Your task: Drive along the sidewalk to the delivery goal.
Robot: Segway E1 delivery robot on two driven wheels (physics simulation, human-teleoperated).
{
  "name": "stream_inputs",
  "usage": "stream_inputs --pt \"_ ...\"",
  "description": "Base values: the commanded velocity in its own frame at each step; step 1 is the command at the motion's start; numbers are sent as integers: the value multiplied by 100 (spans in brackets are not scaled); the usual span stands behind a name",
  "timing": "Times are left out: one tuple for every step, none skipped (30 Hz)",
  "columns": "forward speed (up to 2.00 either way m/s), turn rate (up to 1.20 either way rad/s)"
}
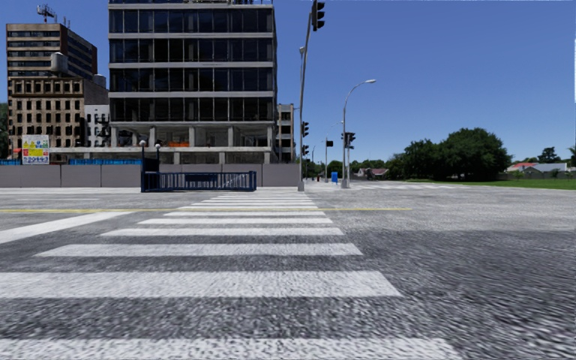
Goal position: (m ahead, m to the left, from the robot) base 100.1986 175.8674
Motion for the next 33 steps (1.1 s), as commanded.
stream_inputs --pt "162 0" --pt "162 0" --pt "163 0" --pt "163 0" --pt "163 0" --pt "163 0" --pt "163 0" --pt "163 0" --pt "163 0" --pt "163 0" --pt "163 0" --pt "163 0" --pt "163 0" --pt "163 0" --pt "163 0" --pt "163 0" --pt "163 0" --pt "163 0" --pt "176 0" --pt "200 0" --pt "200 0" --pt "200 0" --pt "200 0" --pt "200 0" --pt "200 0" --pt "200 0" --pt "200 0" --pt "200 0" --pt "200 0" --pt "200 0" --pt "200 0" --pt "200 0" --pt "200 0"
